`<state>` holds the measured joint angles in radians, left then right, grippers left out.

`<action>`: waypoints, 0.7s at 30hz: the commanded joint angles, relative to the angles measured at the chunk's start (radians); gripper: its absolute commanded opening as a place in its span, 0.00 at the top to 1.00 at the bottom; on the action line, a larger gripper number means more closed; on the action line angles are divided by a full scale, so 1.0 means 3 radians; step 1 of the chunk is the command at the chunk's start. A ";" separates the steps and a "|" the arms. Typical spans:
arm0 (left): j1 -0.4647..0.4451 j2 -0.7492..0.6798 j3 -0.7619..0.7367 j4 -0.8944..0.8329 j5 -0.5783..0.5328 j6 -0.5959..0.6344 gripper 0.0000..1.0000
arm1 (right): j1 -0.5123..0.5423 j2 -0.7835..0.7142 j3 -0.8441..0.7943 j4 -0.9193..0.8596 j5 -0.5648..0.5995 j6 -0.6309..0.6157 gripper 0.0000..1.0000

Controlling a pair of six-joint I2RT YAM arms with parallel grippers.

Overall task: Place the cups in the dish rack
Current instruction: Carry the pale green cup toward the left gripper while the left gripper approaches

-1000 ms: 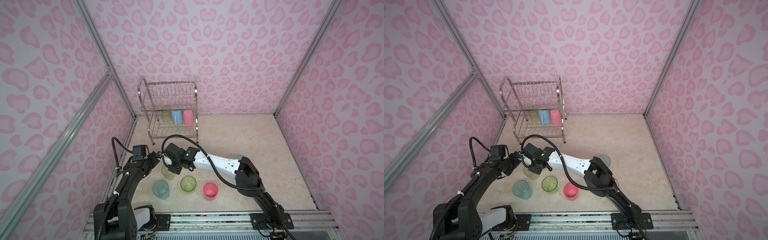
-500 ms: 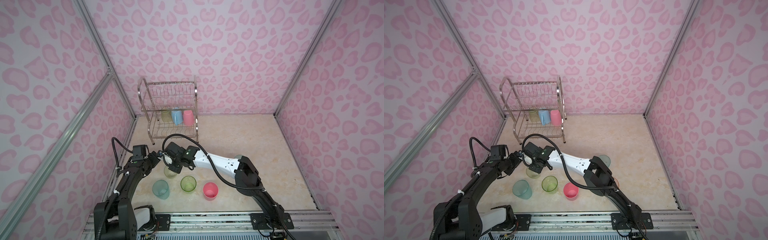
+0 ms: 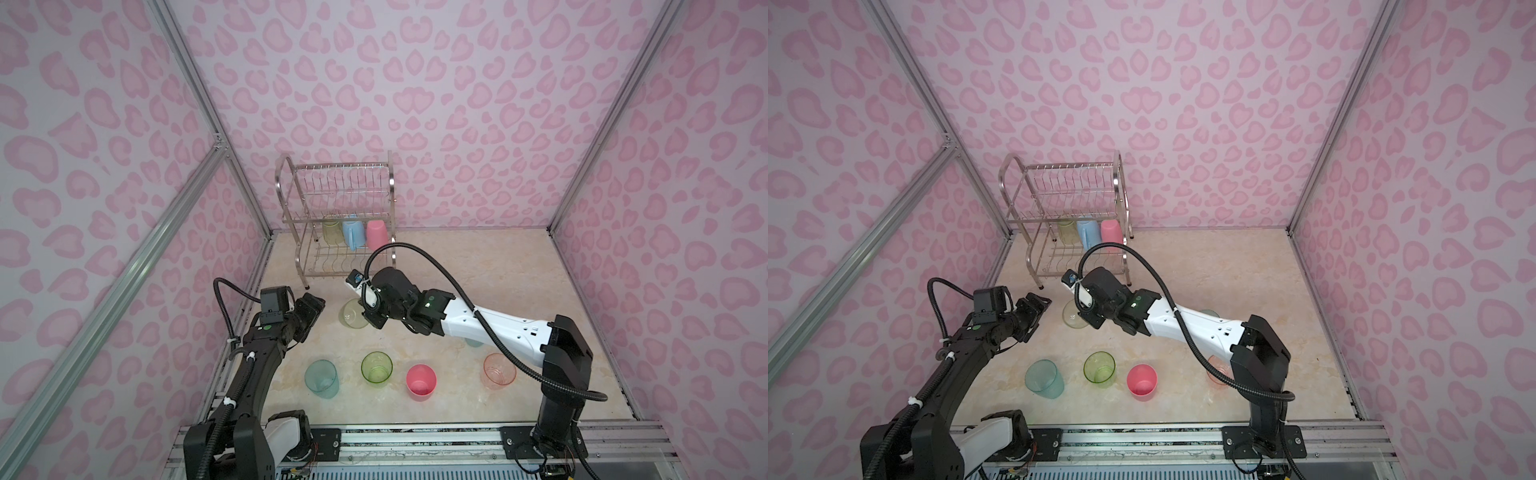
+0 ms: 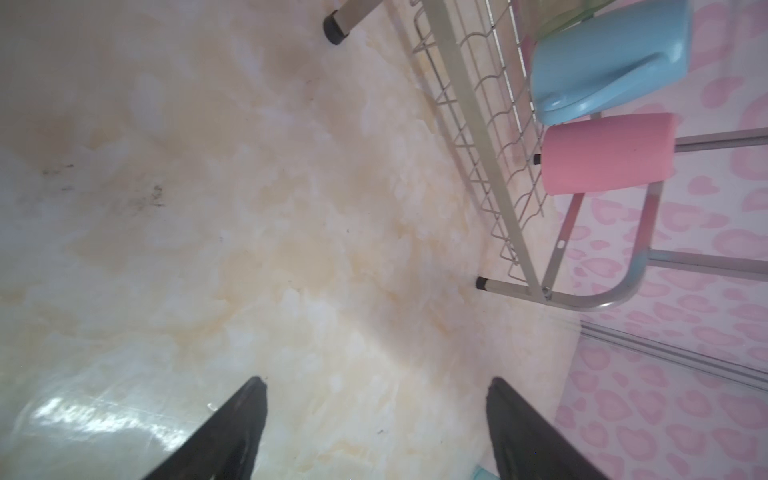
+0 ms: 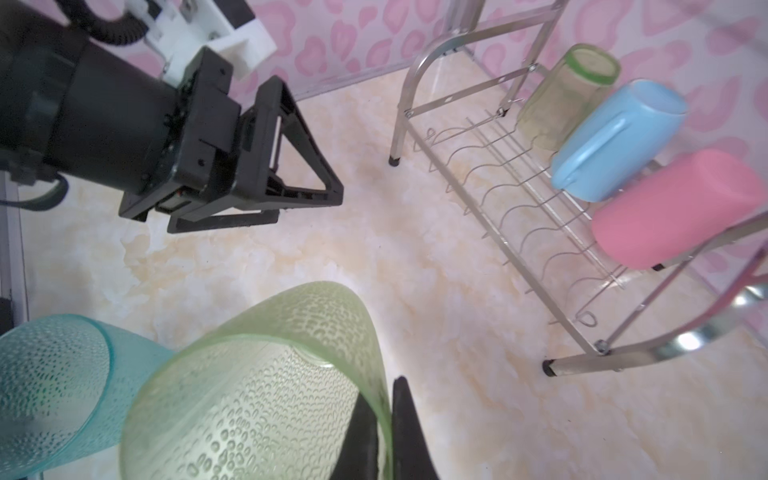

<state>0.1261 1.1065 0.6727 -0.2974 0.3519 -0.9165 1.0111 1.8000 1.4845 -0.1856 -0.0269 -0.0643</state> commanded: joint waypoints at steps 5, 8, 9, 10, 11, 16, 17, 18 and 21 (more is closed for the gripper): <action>0.0007 -0.0146 0.0117 0.0443 0.0540 -0.0581 0.15 | -0.0116 -0.0402 -0.0686 0.1448 -0.0045 0.0247 1.00; 0.0006 -0.0163 0.0125 0.0598 0.0721 -0.0787 0.15 | -0.0138 -0.0482 -0.0896 0.1818 -0.0038 0.0334 1.00; 0.0003 -0.0183 0.0106 0.0675 0.0768 -0.0876 0.15 | -0.0166 -0.0495 -0.0968 0.1970 -0.0041 0.0388 1.00; 0.0002 -0.0207 0.0082 0.0752 0.0805 -0.0960 0.15 | -0.0191 -0.0496 -0.1010 0.2072 -0.0060 0.0462 1.00; 0.0003 -0.0241 0.0051 0.0860 0.0854 -0.1059 0.15 | -0.0237 -0.0496 -0.1050 0.2183 -0.0110 0.0545 1.00; 0.0004 -0.0370 -0.0091 0.1360 0.1039 -0.1563 0.14 | -0.0468 -0.0440 -0.1217 0.2732 -0.0373 0.0973 1.00; 0.0004 -0.0379 -0.0126 0.1479 0.1077 -0.1694 0.14 | -0.0502 -0.0419 -0.1254 0.2865 -0.0403 0.1037 1.00; 0.0000 -0.0381 -0.0147 0.1577 0.1118 -0.1807 0.13 | -0.0533 -0.0390 -0.1274 0.2981 -0.0450 0.1083 1.00; -0.0002 -0.0389 -0.0209 0.1956 0.1208 -0.2124 0.13 | -0.0565 -0.0312 -0.1269 0.3185 -0.0511 0.1151 1.00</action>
<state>0.1261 0.9974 0.6231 0.1108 0.6601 -1.4200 0.8452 1.6882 1.1057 0.6109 -0.1333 0.2214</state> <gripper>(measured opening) 0.866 0.050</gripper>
